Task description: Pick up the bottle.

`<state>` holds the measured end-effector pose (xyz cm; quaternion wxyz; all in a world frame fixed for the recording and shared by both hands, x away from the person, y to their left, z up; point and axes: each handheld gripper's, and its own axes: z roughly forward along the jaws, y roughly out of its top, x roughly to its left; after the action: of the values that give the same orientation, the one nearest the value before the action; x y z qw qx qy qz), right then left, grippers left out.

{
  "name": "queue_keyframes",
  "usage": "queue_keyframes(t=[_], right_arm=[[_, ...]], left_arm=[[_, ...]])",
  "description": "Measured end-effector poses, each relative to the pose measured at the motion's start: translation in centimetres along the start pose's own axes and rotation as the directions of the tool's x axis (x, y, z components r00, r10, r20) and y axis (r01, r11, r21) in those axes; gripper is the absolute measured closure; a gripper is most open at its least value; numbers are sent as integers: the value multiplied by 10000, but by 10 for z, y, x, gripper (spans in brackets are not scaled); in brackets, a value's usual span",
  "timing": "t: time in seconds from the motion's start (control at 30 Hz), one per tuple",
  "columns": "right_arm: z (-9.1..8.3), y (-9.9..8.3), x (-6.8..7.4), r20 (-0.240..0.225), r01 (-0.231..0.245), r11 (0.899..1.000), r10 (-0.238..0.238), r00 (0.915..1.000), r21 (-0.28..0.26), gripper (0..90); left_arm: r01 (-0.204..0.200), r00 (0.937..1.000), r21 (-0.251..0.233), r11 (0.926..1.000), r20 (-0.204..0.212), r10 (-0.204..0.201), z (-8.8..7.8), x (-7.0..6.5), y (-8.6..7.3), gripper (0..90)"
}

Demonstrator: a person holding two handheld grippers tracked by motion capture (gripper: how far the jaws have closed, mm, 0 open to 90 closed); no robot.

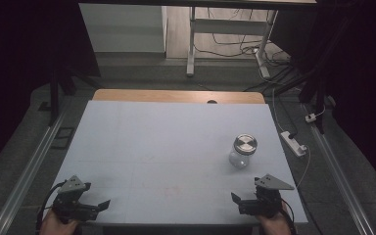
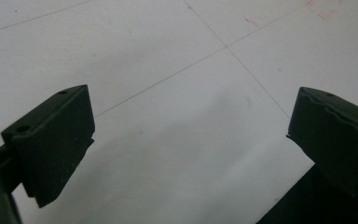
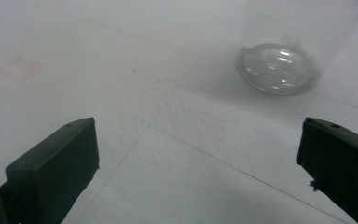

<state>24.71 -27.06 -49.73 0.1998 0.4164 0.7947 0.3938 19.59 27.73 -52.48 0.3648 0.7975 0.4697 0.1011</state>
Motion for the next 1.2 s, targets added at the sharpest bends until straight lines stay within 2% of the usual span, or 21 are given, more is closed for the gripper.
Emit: queue_keyframes(t=[0.67, 0.83, 1.0, 1.07, 1.2], right_arm=[[2, 1, -4, -309, -203, 9997, 206, 9993, 115, 0], [1, 1, -4, -385, -277, 9996, 279, 9989, 40, 0], [2, 2, -6, -506, -338, 9994, 344, 9981, 122, 0], [0, 4, -6, -431, -233, 9997, 233, 9988, 1, 0], [-2, 6, -8, -509, -317, 9993, 306, 9982, -209, 0]], left_arm=[[117, 9999, -224, 9997, 77, -115, -2, 1, -1, 0], [-103, 9999, -301, 9995, -5, 103, -2, -1, -1, 0], [25, 10000, -407, 9992, 33, -23, -3, 0, -2, 0], [22, 10000, -391, 9992, 29, -21, -3, 0, -1, 0], [0, 10000, -360, 9994, -33, -1, -2, 0, -1, 0]])
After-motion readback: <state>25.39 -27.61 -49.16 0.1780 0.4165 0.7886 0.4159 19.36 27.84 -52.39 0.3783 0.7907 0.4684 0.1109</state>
